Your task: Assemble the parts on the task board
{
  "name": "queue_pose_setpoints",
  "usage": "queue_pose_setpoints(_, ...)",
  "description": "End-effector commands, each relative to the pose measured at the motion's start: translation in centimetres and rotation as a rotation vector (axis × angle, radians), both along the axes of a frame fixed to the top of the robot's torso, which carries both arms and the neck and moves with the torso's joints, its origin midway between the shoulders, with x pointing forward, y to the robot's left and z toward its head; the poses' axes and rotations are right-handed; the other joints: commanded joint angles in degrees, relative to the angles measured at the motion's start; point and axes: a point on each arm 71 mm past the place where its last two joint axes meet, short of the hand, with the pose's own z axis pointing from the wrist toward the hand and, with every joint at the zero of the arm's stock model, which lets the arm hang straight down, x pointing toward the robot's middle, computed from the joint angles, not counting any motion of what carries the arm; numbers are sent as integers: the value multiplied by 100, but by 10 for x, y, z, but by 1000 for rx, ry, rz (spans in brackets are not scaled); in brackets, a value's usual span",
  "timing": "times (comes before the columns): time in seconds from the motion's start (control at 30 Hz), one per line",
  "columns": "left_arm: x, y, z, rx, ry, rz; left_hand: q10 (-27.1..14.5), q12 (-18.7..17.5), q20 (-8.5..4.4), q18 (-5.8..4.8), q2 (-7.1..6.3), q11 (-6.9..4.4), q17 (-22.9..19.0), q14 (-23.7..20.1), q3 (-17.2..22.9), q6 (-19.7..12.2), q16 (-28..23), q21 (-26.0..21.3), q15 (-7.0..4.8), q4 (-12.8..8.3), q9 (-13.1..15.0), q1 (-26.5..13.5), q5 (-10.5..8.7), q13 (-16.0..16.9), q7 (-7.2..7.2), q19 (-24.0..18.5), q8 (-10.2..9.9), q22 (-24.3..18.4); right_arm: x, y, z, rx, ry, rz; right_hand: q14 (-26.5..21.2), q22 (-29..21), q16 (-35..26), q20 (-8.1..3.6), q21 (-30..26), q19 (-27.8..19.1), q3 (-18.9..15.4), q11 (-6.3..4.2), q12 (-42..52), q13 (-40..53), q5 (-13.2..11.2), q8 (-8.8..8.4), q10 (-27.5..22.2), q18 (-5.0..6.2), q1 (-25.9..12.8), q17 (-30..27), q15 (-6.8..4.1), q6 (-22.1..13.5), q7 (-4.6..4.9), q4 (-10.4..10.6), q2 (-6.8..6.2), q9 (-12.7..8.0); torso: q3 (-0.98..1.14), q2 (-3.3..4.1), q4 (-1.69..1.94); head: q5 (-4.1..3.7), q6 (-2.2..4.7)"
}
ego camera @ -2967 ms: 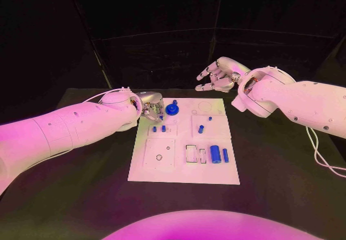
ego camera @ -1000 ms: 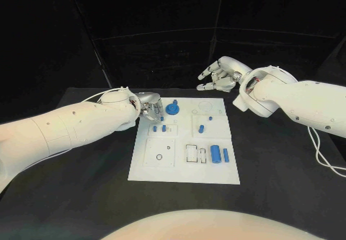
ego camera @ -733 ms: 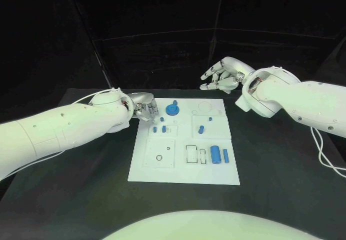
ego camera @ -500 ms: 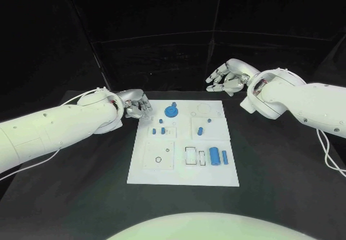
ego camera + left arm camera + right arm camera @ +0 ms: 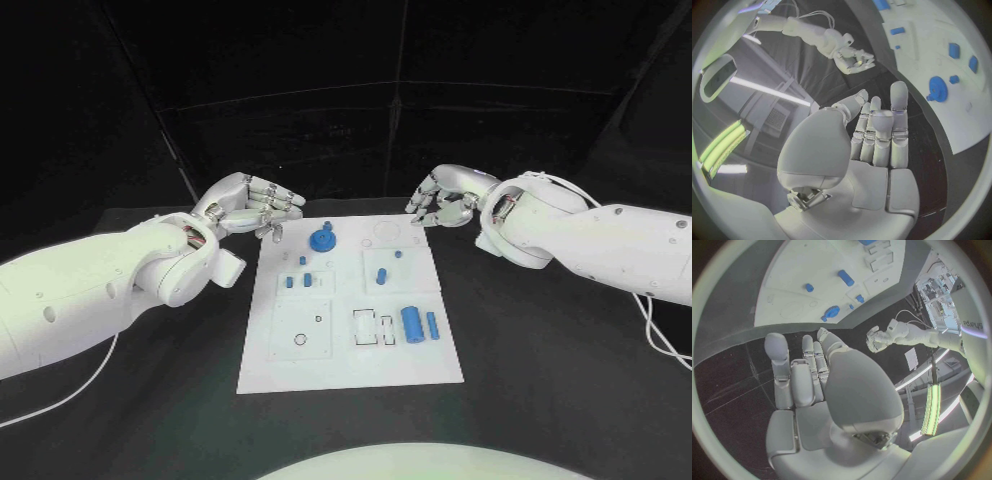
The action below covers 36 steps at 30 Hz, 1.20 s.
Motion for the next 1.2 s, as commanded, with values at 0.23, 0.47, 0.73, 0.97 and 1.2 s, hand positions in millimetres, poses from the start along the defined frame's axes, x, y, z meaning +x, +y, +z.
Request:
queue_pose_setpoints(0.23, -9, 0, 9, -407, 88, 37, -78, 90, 26, 111, 11, 2, -154, -109, -151, 14, -73, -86, 5, 58, 1, -122, 28, 25, -7, -83, 50, -49, -8, 18, -23, -186, -57, 68, 213, 9, 24, 33, -13, 55, 108, 82, -340, -268, -20, -137, -224, 61, -66, 36, 19, -79, 42, 20, -158, -14, 8, 11, 11, -118, 60)
queue_pose_setpoints(0.47, -12, -2, 10, -424, 96, 31, -84, 110, 28, 112, 14, 1, -201, -134, -177, 13, -95, -103, 5, 69, 0, -132, 28, 31, -9, -90, 55, -60, -7, 29, -36, -206, -35, 90, 253, 152, 131, 78, 82, 136, 188, 134, -476, -438, -28, -231, -313, 39, -67, 176, 67, -170, 78, -3, -206, -16, 4, 18, 16, -117, 57)
queue_pose_setpoints(0.73, -16, -6, 10, -430, 107, 15, -92, 122, 29, 113, 15, 0, -244, -156, -194, 10, -116, -116, 5, 72, 0, -134, 29, 35, -9, -95, 59, -69, -8, 37, -52, -226, 18, 104, 261, 198, 163, 100, 120, 162, 231, 161, -542, -531, -29, -268, -365, 33, -76, 214, 90, -190, 98, -18, -225, -11, 10, 18, 10, -86, 30)
queue_pose_setpoints(0.97, -16, -5, 9, -429, 113, 15, -97, 130, 29, 113, 19, 0, -279, -175, -202, 9, -134, -125, 5, 72, -1, -130, 30, 37, -8, -100, 61, -75, -6, 37, -56, -233, 17, 83, 256, 230, 157, 108, 144, 178, 276, 185, -574, -591, -6, -278, -384, 31, -73, 201, 102, -176, 137, -31, -214, -5, 11, 14, 16, -76, 20)
queue_pose_setpoints(1.2, -15, -4, 8, -425, 118, 18, -109, 144, 30, 114, 21, 1, -312, -197, -217, 4, -151, -141, 6, 70, -2, -121, 31, 41, -7, -107, 64, -86, -6, 38, -57, -235, 14, 77, 253, 278, 165, 117, 180, 203, 360, 192, -587, -653, -21, -279, -351, 25, -49, 211, 109, -139, 150, -54, -183, 1, 11, 16, 13, -65, -12)
